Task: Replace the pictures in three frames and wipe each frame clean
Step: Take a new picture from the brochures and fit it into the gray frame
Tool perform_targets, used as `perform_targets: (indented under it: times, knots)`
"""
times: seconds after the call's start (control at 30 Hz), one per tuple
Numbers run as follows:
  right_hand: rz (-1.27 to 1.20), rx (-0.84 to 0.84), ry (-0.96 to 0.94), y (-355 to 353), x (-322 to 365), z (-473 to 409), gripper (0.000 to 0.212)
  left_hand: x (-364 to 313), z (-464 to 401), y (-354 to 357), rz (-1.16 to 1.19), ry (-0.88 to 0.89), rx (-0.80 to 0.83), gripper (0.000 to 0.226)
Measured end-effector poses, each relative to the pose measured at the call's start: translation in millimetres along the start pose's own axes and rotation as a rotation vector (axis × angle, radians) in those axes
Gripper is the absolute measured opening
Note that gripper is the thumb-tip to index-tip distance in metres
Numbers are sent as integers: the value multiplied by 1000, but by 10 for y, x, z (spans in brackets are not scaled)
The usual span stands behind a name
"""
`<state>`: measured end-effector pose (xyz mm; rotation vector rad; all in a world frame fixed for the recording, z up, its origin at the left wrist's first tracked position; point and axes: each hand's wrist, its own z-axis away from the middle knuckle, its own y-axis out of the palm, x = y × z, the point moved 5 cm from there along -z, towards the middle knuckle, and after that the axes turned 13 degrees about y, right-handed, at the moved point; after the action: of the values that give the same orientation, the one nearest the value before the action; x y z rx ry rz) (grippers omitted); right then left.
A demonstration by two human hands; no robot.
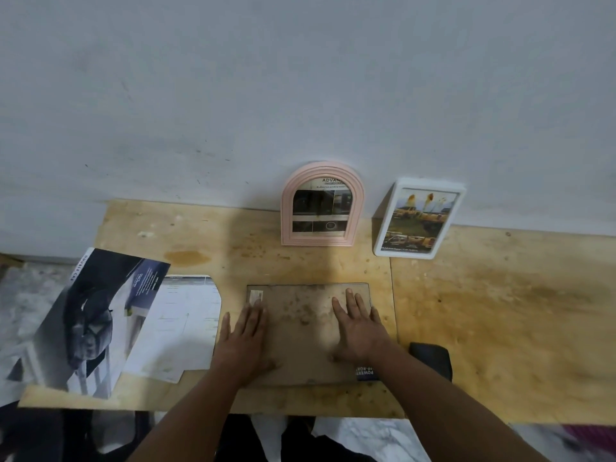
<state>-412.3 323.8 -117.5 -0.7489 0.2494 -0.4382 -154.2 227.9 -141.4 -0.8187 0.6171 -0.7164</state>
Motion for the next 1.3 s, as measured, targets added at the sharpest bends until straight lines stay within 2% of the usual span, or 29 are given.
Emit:
perform_targets:
  times: [0.1,0.27,0.4,0.53,0.7,0.77,0.87,1.03,1.2,1.3]
  knots:
    - [20,-23,31,-43,43,38,122,-45,27,-71,-39,-88,-63,118]
    - [6,-68,47,-50,-5,160,123,-138,148,-143,-5,-191,-31,119]
    - [-135,-48,104,107,-195,385,112,-162,395,-36,70,-74,-132,99]
    - [-121,-53,89,330,-393,551,104,5,653,244,41,-165,-117,77]
    - [-123,-56,91,342,-355,566,102,16,661,275,-24,-205,-74,77]
    - [-141,-56,91,308,-344,535,103,-3,649,182,23,-241,-67,80]
    - [-365,-83,93,262,-405,502,95,-128,699,-41,115,-221,-119,78]
    - [-850,-73,204,254,-522,636,82,-268,730,-66,577,-277,-135,78]
    - [-1098,-11,164,211,-593,662,60,-233,732,-67,813,-364,-187,89]
    - [-1191,29,210,238,-688,620,55,-283,804,-190,889,-384,-227,65]
